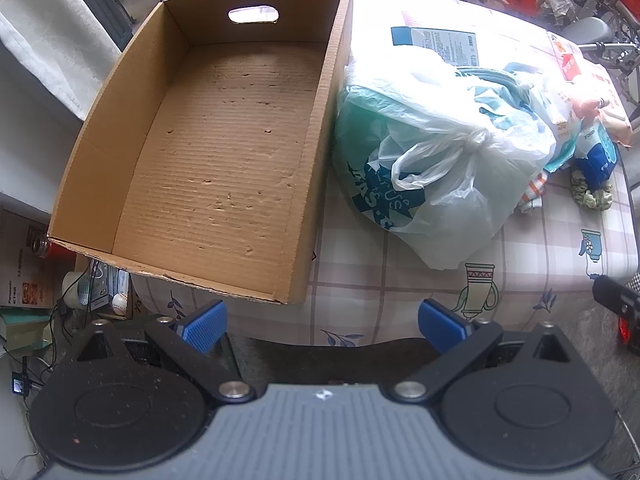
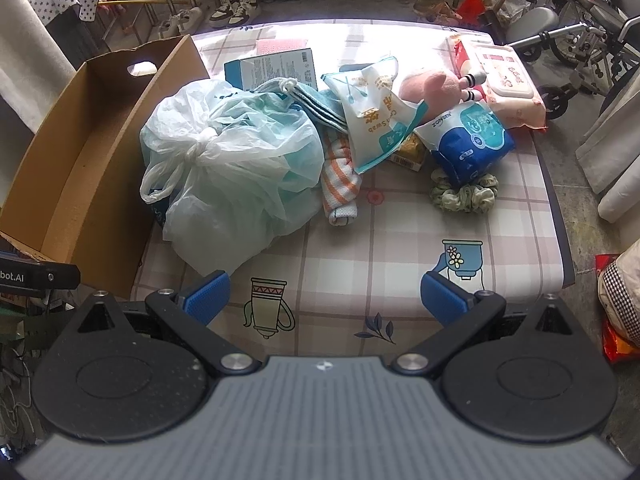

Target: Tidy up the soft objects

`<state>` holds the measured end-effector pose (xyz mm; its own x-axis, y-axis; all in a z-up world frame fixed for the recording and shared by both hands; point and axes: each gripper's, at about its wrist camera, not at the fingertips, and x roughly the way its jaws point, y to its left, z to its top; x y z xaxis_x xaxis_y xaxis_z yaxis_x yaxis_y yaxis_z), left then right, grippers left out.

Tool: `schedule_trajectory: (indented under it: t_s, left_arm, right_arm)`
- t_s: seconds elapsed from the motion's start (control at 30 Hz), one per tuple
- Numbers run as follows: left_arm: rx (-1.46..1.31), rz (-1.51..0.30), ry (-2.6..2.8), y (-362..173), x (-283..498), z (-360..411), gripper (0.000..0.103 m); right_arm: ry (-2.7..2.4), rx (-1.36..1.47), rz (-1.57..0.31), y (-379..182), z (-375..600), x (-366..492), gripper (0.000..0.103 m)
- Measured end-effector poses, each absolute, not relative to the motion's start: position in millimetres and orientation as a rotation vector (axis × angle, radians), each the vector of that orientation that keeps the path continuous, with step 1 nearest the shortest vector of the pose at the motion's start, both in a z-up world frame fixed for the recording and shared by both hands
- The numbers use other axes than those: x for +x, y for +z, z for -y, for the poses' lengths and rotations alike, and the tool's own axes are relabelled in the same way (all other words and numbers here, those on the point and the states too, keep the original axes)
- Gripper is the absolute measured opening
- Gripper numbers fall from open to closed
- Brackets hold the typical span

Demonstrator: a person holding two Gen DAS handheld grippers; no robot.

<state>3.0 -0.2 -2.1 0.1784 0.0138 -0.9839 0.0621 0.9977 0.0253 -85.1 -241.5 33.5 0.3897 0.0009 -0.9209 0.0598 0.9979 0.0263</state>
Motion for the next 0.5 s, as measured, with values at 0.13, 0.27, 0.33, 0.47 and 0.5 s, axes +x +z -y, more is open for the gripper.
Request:
schedule_trajectory:
  t_s: [0.13,0.27,0.33,0.47,0.5]
  left_arm:
    - [0.064,-1.393,-0.033,-2.9,3.2,-0.3,0.102]
    - [0.064,-1.392,-0.032,-3.4,2.8,-1.1,0.102]
    - [0.063,-1.392,-0.032,-3.4,2.8,-1.2,0.102]
    - [0.065,-1.392,-0.033,-3.5,2.7,-1.0,0.102]
    - [0.066,-1.392,-0.033,-3.5,2.9,-1.3,0.102]
  right_arm:
    - [-0.033,0.056,-1.175,32.6,240.9,-84.7,0.102]
    - [-0.029,0.05,-1.179,31.7,239.3,-83.7,0.102]
    - [-0.026,0.051,-1.18,31.4,238.9,-83.5,0.102]
    - [-0.025,0.051,-1.18,31.0,237.9,-83.3,0.102]
    - [-0.025,0.051,-1.18,30.9,237.8,-83.2,0.102]
